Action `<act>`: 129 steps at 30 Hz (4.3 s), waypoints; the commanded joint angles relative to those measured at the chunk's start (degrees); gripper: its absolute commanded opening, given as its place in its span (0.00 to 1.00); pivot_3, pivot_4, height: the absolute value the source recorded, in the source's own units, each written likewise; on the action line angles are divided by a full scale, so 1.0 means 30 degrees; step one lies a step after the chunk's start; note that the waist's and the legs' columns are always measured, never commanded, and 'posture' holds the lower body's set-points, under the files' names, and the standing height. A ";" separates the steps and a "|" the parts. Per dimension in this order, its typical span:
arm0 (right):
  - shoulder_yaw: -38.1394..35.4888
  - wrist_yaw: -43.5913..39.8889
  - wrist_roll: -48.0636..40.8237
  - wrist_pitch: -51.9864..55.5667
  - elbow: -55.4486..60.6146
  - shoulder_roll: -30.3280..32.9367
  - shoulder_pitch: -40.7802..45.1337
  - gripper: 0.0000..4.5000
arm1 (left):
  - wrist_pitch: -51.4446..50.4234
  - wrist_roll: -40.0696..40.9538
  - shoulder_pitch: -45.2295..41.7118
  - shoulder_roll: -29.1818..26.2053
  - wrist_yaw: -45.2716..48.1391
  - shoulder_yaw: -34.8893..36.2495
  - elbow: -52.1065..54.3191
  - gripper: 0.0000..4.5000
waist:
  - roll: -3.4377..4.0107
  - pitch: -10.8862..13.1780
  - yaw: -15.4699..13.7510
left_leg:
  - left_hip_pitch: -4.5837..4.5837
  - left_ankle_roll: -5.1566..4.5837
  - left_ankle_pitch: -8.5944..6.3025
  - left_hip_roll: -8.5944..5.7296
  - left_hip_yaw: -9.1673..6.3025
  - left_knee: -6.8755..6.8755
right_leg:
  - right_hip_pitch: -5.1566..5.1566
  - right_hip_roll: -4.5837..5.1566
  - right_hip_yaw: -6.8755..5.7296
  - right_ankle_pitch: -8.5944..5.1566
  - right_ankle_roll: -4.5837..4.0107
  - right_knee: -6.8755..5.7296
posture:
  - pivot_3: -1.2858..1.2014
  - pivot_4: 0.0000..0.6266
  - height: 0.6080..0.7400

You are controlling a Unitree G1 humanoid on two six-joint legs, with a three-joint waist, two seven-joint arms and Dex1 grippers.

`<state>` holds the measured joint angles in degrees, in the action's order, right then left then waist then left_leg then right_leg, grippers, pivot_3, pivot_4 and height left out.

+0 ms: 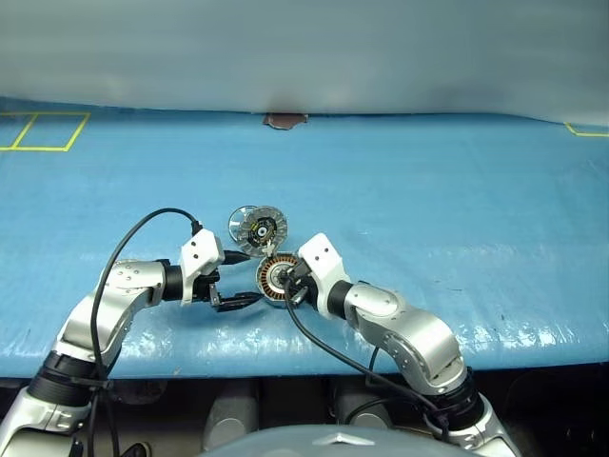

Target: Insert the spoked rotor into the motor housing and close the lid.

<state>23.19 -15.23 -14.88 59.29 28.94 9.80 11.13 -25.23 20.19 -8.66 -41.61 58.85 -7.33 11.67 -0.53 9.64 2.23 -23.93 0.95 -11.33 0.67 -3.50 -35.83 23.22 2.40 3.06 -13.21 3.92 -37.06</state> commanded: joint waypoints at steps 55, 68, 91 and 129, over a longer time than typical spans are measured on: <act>-0.0368 0.0346 0.0247 -0.0628 0.1470 0.0064 -0.0009 0.01 | 0.0405 -0.0524 -0.0282 0.0573 -0.0195 0.0105 0.0384 1.00 | -0.0006 -0.0004 -0.0003 | 0.0017 0.0000 0.0000 -0.0001 -0.0002 -0.0021 | -0.0026 0.0000 0.0002 0.0003 0.0004 -0.0011 | 0.52 0.24 1.00; -0.0080 0.0303 -0.0111 -0.0454 0.1444 -0.0222 -0.0110 0.01 | 0.0405 -0.0527 -0.0462 0.0761 -0.0439 0.0120 0.0185 1.00 | -0.0007 -0.0004 -0.0003 | 0.0014 0.0000 0.0000 0.0000 -0.0004 -0.0019 | -0.0020 -0.0001 0.0000 0.0003 0.0004 -0.0013 | 0.52 0.24 1.00; 0.0336 0.0081 0.0059 -0.0574 0.0882 -0.0321 -0.0112 0.01 | -0.0308 0.0275 -0.0252 0.0705 -0.0415 0.0495 0.0628 1.00 | -0.0008 -0.0005 0.0005 | 0.0015 0.0000 0.0000 0.0000 -0.0003 -0.0021 | -0.0020 -0.0001 0.0001 0.0002 0.0004 -0.0015 | 0.52 0.24 1.00; -0.3114 0.0903 -0.0377 -0.0072 0.3666 -0.0080 -0.0334 0.01 | -0.2083 0.2600 0.0006 0.1179 -0.1266 0.2309 0.0213 1.00 | -0.0015 -0.0009 -0.0007 | 0.0028 0.0000 0.0000 0.0001 -0.0007 -0.0021 | -0.0035 -0.0001 0.0000 0.0002 0.0003 -0.0012 | 0.52 0.24 1.00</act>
<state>15.26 -12.61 -15.20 59.29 37.13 9.39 10.31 -31.02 26.34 -8.27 -38.38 55.45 -2.64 11.83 -0.58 9.61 2.21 -23.85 0.95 -11.33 0.68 -3.52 -35.89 23.11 2.39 3.06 -13.21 3.93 -37.10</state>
